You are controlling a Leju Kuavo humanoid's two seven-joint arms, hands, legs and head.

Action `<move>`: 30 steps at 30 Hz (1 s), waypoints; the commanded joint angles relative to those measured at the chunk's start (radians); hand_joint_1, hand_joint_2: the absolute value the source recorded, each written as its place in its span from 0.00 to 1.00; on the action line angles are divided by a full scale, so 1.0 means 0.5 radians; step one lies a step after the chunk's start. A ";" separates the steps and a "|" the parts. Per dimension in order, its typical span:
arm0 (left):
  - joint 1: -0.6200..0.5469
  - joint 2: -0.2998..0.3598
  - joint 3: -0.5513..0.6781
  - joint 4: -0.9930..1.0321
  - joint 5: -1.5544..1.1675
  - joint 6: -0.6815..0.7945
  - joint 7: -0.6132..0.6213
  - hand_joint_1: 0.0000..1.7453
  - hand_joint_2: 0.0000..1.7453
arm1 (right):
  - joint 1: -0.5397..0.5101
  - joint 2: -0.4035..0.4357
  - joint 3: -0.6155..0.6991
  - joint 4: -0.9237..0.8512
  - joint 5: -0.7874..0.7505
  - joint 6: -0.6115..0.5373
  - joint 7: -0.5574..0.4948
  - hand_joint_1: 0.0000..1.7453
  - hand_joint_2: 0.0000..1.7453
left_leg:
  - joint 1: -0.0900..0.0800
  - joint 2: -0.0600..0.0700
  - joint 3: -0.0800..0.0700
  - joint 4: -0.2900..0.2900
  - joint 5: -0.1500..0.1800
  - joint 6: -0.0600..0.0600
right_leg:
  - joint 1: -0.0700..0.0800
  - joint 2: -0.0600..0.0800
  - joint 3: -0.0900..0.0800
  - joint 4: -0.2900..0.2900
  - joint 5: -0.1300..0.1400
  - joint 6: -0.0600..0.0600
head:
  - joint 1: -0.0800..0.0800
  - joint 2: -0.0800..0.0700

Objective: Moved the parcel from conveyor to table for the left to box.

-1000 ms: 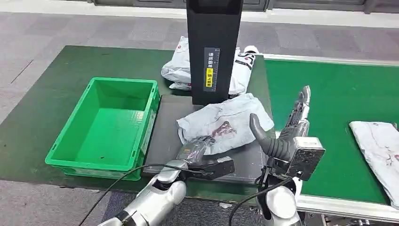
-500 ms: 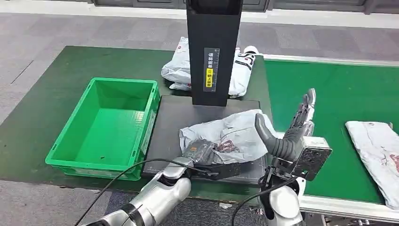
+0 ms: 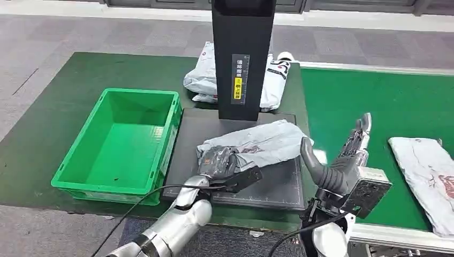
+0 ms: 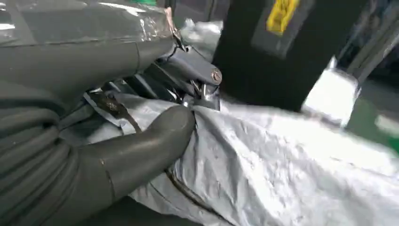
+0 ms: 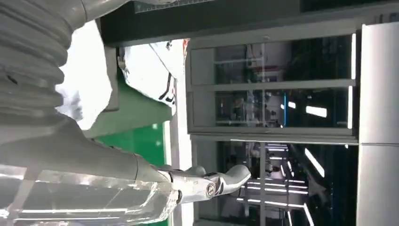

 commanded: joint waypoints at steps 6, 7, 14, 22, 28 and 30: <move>0.328 0.175 0.418 -0.835 0.067 0.291 -0.283 1.00 1.00 | 0.002 -0.022 -0.142 0.090 -0.078 -0.024 -0.018 0.00 1.00 | 0.000 0.006 0.004 -0.003 -0.001 0.000 | 0.001 0.004 0.002 -0.003 0.000 -0.001 | 0.000 -0.001; 0.335 0.170 0.427 -0.844 0.083 0.291 -0.301 1.00 1.00 | 0.002 -0.023 -0.139 0.101 -0.079 -0.023 -0.018 0.00 1.00 | 0.001 0.007 0.007 -0.004 -0.002 0.000 | 0.001 0.004 0.005 -0.004 0.000 -0.002 | 0.000 -0.001; 0.352 0.145 0.534 -0.795 0.126 0.291 -0.369 1.00 1.00 | -0.010 -0.033 -0.114 0.143 -0.075 -0.017 -0.015 0.00 1.00 | 0.001 0.005 0.004 -0.003 -0.001 0.000 | 0.001 0.003 0.003 -0.004 0.000 -0.001 | 0.000 0.000; 0.410 0.094 0.650 -0.833 0.173 0.291 -0.493 1.00 1.00 | 0.034 -0.051 -0.094 0.116 -0.062 -0.023 -0.001 0.00 1.00 | 0.001 0.005 0.007 -0.005 -0.001 0.000 | 0.002 0.002 0.007 -0.006 -0.001 -0.002 | 0.000 0.000; 0.415 0.060 0.824 -0.884 -0.054 0.291 -0.472 1.00 1.00 | 0.047 -0.053 -0.076 0.116 -0.054 -0.009 0.024 0.00 1.00 | 0.000 0.004 0.004 -0.003 -0.001 0.000 | 0.001 0.002 0.003 -0.003 -0.001 -0.001 | 0.000 -0.001; 0.415 0.051 0.905 -0.977 -0.174 0.291 -0.424 1.00 1.00 | 0.051 -0.062 -0.062 0.123 -0.057 -0.007 0.029 0.00 1.00 | 0.000 0.004 0.004 -0.003 -0.001 0.000 | 0.001 0.002 0.003 -0.003 -0.001 -0.002 | 0.000 0.000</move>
